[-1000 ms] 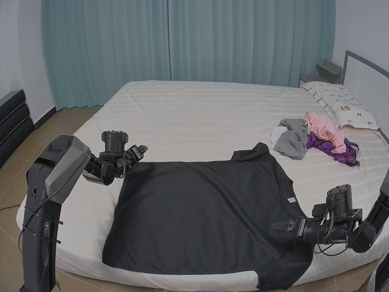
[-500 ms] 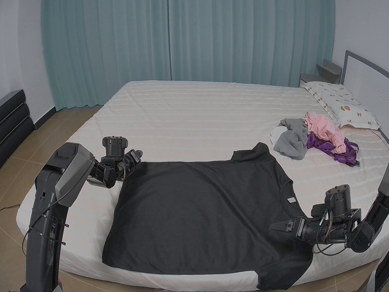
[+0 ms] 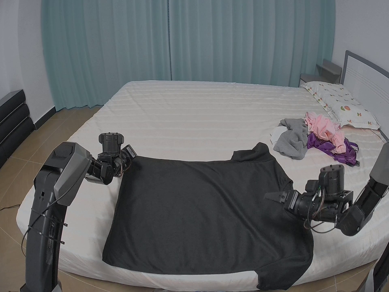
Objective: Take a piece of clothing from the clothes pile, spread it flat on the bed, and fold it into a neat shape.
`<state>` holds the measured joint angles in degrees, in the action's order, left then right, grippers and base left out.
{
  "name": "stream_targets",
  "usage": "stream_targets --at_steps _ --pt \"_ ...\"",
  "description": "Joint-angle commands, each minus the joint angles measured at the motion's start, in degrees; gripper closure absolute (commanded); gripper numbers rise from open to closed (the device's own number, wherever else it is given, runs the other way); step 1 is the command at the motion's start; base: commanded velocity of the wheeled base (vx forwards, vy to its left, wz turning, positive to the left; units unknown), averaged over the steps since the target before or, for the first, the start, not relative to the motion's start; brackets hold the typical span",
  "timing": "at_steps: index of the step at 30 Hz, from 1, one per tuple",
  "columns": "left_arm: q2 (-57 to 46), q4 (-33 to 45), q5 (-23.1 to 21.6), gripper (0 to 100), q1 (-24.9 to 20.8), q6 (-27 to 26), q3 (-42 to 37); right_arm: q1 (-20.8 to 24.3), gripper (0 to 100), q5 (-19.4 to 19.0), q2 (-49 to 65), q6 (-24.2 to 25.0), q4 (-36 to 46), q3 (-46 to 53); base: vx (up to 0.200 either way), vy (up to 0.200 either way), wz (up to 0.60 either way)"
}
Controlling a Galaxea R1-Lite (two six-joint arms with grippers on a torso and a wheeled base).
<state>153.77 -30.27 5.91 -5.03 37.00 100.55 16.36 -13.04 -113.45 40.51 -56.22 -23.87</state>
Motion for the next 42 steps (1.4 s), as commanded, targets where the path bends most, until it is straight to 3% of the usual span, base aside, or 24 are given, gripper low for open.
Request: stream_targets --at_steps 1,9,17,26,42 --pt "0.12 0.74 0.94 100 1.52 -0.61 4.04 -2.65 0 0.74 -8.9 -0.26 2.79 -13.57 0.0 0.0 0.0" --pt "0.12 0.65 1.65 100 1.26 -0.7 4.22 -5.29 0 1.0 -21.91 -0.17 10.96 -36.42 0.0 0.0 0.0" --pt "0.48 0.47 1.82 100 1.26 -0.7 4.22 -7.83 0 6.54 -31.84 -0.61 22.12 -57.61 0.0 0.0 0.0" --pt "0.65 0.47 2.17 100 1.08 -0.61 4.13 -12.4 0 6.54 -38.34 -2.1 27.66 -70.96 0.0 0.0 0.0" --pt "0.56 0.56 2.26 100 0.73 -0.61 3.69 -13.37 0 7.51 -44.67 -2.28 29.24 -80.72 0.0 0.0 0.0"
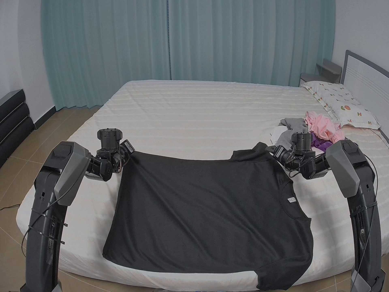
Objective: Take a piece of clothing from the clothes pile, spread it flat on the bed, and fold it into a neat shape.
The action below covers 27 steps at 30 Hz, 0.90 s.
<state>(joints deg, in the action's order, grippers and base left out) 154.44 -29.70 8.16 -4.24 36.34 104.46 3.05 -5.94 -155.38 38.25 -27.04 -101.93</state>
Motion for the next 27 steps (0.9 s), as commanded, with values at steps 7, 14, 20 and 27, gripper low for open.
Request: stream_targets --at_steps 7,14,20,27 --pt "-0.11 -0.1 0.02 100 -0.06 0.05 -0.31 -0.06 100 0.75 -4.76 -0.02 1.46 -5.65 0.0 0.0 0.0" --pt "-0.11 -0.01 0.02 100 -0.06 0.05 -0.22 -0.15 100 2.51 -6.34 0.33 1.9 -8.38 0.0 0.0 0.0" --pt "0.6 -0.19 0.02 100 -0.06 -0.04 0.48 -1.03 100 3.65 -5.72 0.77 -0.38 -9.34 0.0 0.0 0.0" --pt "0.95 -0.27 0.02 100 -0.06 0.05 1.71 -2.34 100 4.09 -4.14 0.68 -3.72 -9.78 0.0 0.0 0.0"
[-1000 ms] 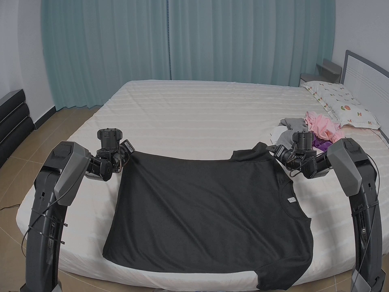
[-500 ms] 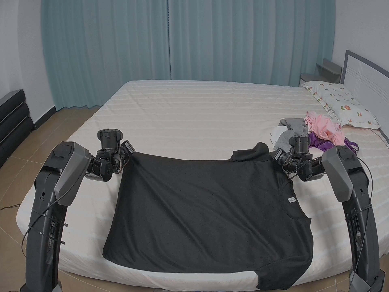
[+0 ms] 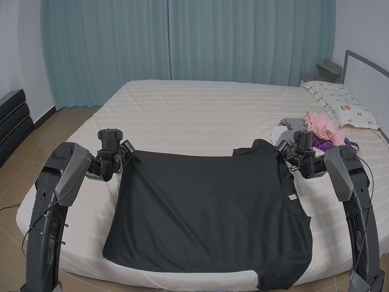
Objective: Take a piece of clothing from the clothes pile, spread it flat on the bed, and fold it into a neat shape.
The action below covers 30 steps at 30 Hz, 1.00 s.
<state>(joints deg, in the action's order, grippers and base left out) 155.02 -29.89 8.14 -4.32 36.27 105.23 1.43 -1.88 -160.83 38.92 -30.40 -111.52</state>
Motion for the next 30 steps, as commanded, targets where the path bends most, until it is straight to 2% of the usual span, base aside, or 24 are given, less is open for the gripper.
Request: stream_targets --at_steps 1,9,30 --pt "0.81 -0.08 0.03 100 0.1 0.12 1.65 -0.81 100 0.03 1.57 0.01 -0.8 -0.45 0.0 0.0 0.0" --pt "1.52 0.36 1.17 100 0.18 0.12 3.93 -0.81 100 1.97 1.66 -0.25 -1.33 -3.07 0.0 0.0 0.0" --pt "3.54 0.45 1.26 100 -0.08 0.12 4.63 0.42 100 2.67 -3.35 -0.69 -1.06 -3.07 0.0 0.0 0.0"
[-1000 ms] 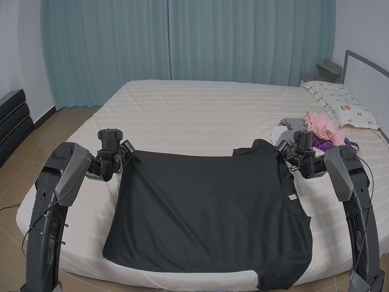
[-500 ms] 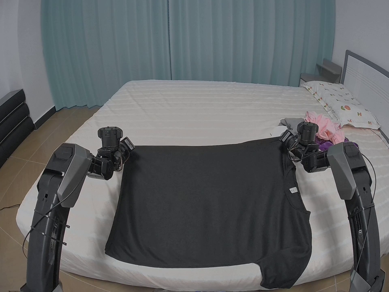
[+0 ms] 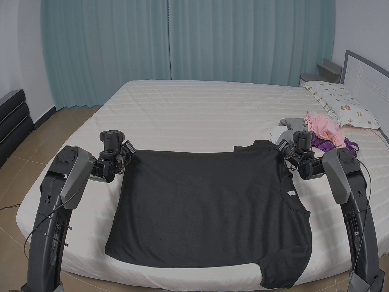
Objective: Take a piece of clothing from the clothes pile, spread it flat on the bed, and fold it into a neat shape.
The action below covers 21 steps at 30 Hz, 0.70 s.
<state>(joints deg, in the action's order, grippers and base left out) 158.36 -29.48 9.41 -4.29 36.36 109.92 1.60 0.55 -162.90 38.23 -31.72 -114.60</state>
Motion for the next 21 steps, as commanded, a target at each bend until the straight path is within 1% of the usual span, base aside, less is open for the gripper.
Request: stream_targets --at_steps 1,3,4,10,12,15,17,19,20,21 --pt "0.29 0.12 -0.01 100 -0.1 0.02 -0.15 0.25 100 0.51 -1.54 -0.09 0.61 0.01 0.0 0.0 0.0" --pt "0.29 0.12 -0.01 100 -0.28 0.02 -0.24 0.6 100 0.51 -1.8 0.0 0.69 0.01 0.0 0.0 0.0" --pt "0.29 0.12 -0.09 0 -0.28 0.11 -0.32 0.78 0 0.59 -1.89 0.0 0.61 0.01 0.0 0.0 0.0" --pt "0.02 0.47 -0.01 0 -0.46 0.11 -0.5 0.69 0 0.68 -0.66 0.18 0.26 0.01 0.0 0.0 0.0" --pt "-0.5 0.47 0.08 0 -0.37 0.11 -1.47 0.25 0 0.77 2.33 0.53 -0.1 2.54 0.0 0.0 0.0" --pt "-4.46 0.12 0.08 0 0.16 0.29 -6.04 -0.98 0 0.33 9.27 1.15 -0.62 11.24 0.0 0.0 0.0" --pt "-9.29 -0.05 -0.53 0 0.69 0.73 -11.92 -1.25 0 -0.46 14.46 1.15 -2.29 19.51 0.0 0.0 0.0" --pt "-14.83 -0.85 -2.03 0 1.04 0.73 -19.13 -1.68 0 -3.01 19.9 1.15 -5.46 28.91 0.0 0.0 0.0" --pt "-17.38 -1.46 -3.26 0 1.04 0.81 -22.74 -1.77 0 -4.94 22.54 1.15 -7.3 33.57 0.0 0.0 0.0" --pt "-21.07 -2.69 -5.19 0 1.13 1.25 -28.1 -1.95 0 -7.4 26.06 1.06 -9.85 40.16 0.0 0.0 0.0"
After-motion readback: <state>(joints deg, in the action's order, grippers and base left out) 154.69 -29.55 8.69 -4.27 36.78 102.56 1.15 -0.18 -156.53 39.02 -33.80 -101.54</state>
